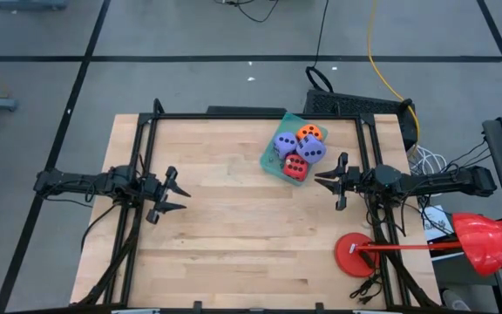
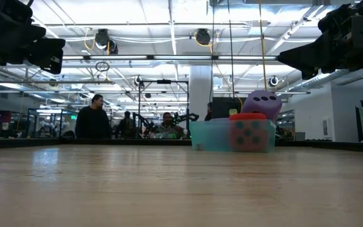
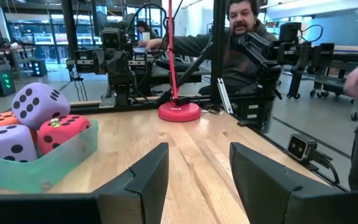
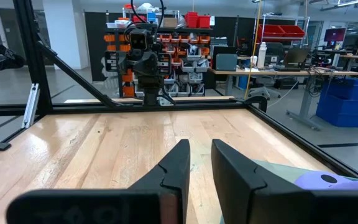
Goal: Pick & Place Dice
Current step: Return to Home Position
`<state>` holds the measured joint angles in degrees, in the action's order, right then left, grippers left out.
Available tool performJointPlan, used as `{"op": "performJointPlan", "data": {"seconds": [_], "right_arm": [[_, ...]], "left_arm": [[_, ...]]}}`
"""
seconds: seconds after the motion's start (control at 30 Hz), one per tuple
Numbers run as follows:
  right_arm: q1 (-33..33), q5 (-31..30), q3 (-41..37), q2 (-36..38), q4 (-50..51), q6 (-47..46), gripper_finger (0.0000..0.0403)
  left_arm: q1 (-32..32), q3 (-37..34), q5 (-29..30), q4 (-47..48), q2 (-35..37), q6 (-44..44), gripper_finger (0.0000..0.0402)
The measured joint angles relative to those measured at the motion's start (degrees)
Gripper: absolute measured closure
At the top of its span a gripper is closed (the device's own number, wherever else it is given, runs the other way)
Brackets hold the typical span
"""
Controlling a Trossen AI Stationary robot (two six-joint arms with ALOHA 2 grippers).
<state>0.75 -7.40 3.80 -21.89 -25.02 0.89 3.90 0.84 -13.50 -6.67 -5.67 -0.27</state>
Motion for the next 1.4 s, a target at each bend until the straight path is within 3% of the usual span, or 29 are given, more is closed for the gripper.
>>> {"op": "performJointPlan", "data": {"seconds": [0.47, 1.4], "right_arm": [[0.0, 0.0, 0.0, 0.0, 0.0, 0.0, 0.0344], [0.0, 0.0, 0.0, 0.0, 0.0, 0.0, 0.0344]], "left_arm": [[0.0, 0.0, 0.0, 0.0, 0.0, 0.0, 0.0249], [0.0, 0.1, 0.0, 0.0, 0.0, 0.0, 0.0204]]}}
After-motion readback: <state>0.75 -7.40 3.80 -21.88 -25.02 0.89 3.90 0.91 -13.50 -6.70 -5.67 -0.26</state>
